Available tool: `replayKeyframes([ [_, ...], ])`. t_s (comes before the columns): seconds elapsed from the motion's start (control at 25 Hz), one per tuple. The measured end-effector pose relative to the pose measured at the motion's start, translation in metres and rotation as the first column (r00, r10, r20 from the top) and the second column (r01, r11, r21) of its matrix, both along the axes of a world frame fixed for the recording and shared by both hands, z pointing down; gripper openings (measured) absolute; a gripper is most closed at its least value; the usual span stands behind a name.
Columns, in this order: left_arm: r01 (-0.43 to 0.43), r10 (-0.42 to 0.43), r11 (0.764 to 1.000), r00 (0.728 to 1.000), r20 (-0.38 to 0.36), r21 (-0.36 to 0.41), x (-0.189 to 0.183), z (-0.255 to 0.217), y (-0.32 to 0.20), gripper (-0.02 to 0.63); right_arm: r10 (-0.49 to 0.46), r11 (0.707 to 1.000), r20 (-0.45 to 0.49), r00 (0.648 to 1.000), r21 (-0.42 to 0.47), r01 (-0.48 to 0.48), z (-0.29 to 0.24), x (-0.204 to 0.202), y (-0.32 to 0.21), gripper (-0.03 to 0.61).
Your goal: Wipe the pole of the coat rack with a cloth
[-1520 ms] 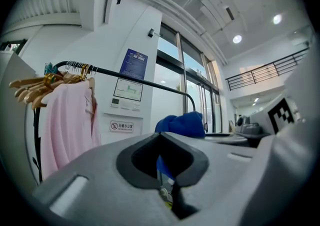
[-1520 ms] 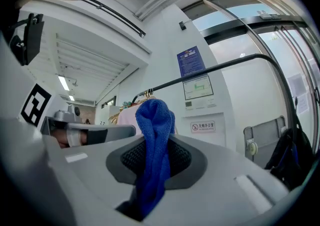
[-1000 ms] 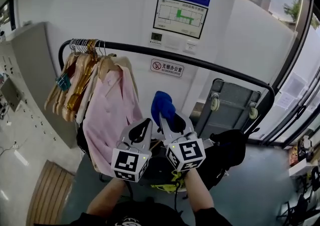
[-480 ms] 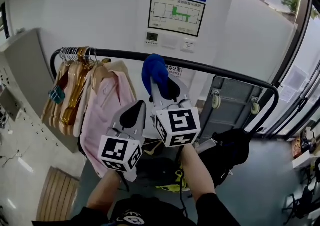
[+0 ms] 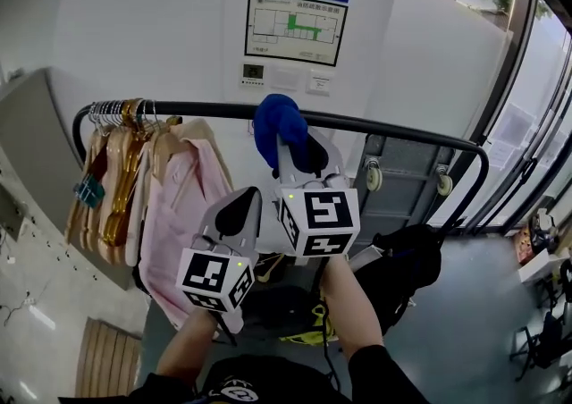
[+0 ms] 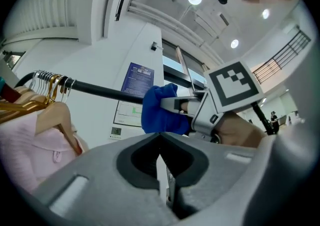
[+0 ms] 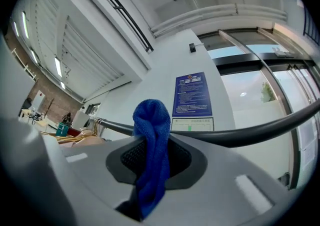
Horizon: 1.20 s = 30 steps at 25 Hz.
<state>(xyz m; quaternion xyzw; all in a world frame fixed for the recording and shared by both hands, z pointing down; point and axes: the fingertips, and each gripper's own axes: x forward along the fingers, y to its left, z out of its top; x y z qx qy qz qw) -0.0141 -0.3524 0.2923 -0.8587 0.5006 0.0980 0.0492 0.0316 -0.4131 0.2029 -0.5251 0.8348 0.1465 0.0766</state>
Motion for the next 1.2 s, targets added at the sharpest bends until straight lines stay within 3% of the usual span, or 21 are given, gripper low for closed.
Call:
replayKeyframes([
  [0.36,-0.112,0.112,0.994,0.994,0.0,-0.012,0.045,0.014,-0.011,0.005,0.231,0.973,0.014,0.973,-0.006,-0.231,0.003,0.144,0.005,0.078],
  [0.76,-0.153,0.153,0.988,0.988,-0.004,-0.011,0.057,0.011,-0.008,0.004,0.465,0.885,0.16,0.871,-0.066,-0.461,-0.001,0.293,0.02,0.077],
  [0.92,-0.14,0.14,0.99,0.99,-0.004,-0.018,0.051,0.015,-0.011,0.005,0.481,0.876,0.175,0.859,-0.049,-0.48,-0.002,0.29,0.022,0.069],
  [1.2,-0.075,0.075,0.997,0.997,-0.002,-0.012,0.023,0.01,-0.008,0.005,0.352,0.934,0.06,0.934,0.039,-0.355,-0.006,0.183,0.014,0.07],
])
